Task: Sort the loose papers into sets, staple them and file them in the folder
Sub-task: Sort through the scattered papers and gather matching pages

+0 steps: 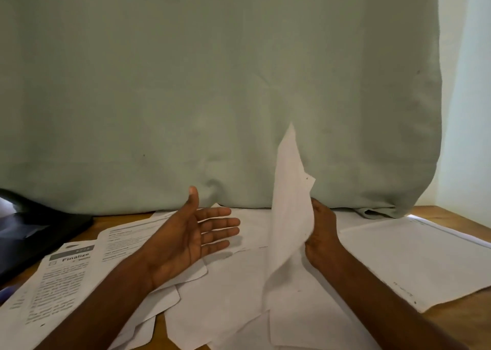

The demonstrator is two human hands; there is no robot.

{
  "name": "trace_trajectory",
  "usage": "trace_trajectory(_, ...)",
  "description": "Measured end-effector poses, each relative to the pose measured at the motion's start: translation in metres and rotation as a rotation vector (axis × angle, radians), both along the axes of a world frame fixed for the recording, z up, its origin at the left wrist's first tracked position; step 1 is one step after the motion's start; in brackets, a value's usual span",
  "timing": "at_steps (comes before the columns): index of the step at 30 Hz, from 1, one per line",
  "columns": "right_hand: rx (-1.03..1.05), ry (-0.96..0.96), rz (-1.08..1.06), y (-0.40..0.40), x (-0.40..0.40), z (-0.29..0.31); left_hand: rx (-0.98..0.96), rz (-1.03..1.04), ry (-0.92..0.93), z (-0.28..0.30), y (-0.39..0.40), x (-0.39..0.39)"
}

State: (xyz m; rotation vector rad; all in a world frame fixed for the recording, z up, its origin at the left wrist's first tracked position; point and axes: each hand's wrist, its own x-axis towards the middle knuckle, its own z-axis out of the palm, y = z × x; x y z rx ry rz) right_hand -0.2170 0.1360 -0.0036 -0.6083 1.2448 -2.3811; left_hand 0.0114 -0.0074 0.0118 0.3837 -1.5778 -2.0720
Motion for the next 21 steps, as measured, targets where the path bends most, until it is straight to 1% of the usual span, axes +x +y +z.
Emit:
trace_trajectory(4,0.095,0.225,-0.080,-0.002,0.007,0.002,0.034,0.054,0.081,0.002,-0.009,0.007)
trace_trajectory(8,0.161,0.293,-0.097,-0.003,0.012,0.002,0.063,0.113,0.090,0.001,-0.008,0.010)
trace_trajectory(10,0.177,0.324,-0.115,-0.003,0.013,0.002,0.058,0.105,0.079,0.000,-0.009,0.011)
trace_trajectory(13,0.188,0.376,-0.125,-0.004,0.016,0.002,0.054,0.115,-0.011,-0.001,-0.012,0.016)
trace_trajectory(15,0.192,0.418,-0.116,-0.004,0.019,0.001,-0.002,0.121,-0.114,-0.001,-0.012,0.021)
trace_trajectory(16,0.189,0.426,-0.103,-0.005,0.020,0.002,-0.059,0.134,-0.168,-0.001,-0.011,0.022)
trace_trajectory(17,0.181,0.420,-0.078,-0.004,0.022,0.002,-0.135,0.178,-0.223,-0.002,-0.011,0.023)
trace_trajectory(19,0.163,0.357,-0.033,-0.005,0.023,0.003,-0.261,0.364,-0.307,-0.007,-0.018,0.024)
trace_trajectory(21,0.190,0.288,-0.057,-0.005,0.020,0.002,-0.234,0.488,-0.315,-0.011,-0.028,0.028)
